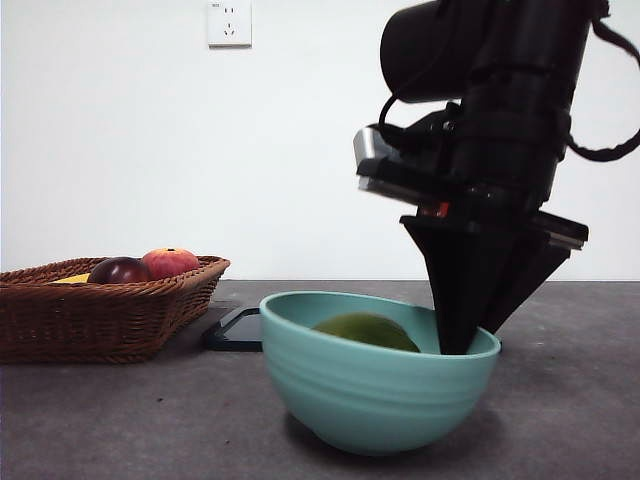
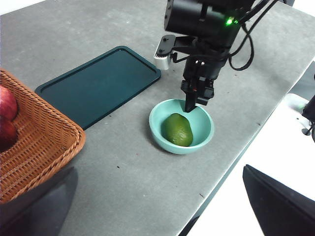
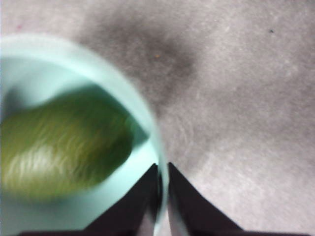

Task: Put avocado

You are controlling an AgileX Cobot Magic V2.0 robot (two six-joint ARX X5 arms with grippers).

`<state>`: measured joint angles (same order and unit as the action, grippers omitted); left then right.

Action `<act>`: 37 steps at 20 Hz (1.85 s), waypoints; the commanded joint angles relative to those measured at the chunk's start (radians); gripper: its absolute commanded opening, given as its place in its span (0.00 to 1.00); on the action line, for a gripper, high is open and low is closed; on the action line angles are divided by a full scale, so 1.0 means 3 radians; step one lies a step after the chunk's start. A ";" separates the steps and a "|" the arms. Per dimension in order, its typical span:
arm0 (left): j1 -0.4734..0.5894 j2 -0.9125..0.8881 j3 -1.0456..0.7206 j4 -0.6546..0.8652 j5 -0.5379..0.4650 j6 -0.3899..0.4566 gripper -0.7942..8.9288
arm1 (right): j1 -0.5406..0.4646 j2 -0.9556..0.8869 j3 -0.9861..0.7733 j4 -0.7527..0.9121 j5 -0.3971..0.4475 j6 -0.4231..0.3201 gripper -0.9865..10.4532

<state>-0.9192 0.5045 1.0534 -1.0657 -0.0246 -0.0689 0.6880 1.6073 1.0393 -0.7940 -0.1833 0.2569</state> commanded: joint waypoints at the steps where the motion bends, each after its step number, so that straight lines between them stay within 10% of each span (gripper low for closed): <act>1: -0.0025 0.0009 0.0041 0.0039 -0.0009 0.0006 0.66 | 0.0034 0.0120 0.0058 0.0031 0.0004 0.0140 0.10; 11: -0.0025 0.0009 0.0041 0.0041 -0.0009 0.0006 0.66 | -0.0198 0.0205 0.0898 -0.0542 0.0126 0.0261 0.10; 23: -0.0025 0.0009 0.0041 0.0039 -0.0009 0.0005 0.66 | -0.0795 0.1662 0.2851 -0.0773 0.0165 0.0186 0.10; 37: -0.0025 0.0009 0.0042 0.0039 -0.0009 0.0004 0.66 | -0.0876 0.1986 0.2948 -0.0596 0.0069 0.0300 0.15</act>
<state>-0.9192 0.5045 1.0534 -1.0657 -0.0242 -0.0689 0.4187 2.1742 1.8938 -0.9798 -0.1596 0.3389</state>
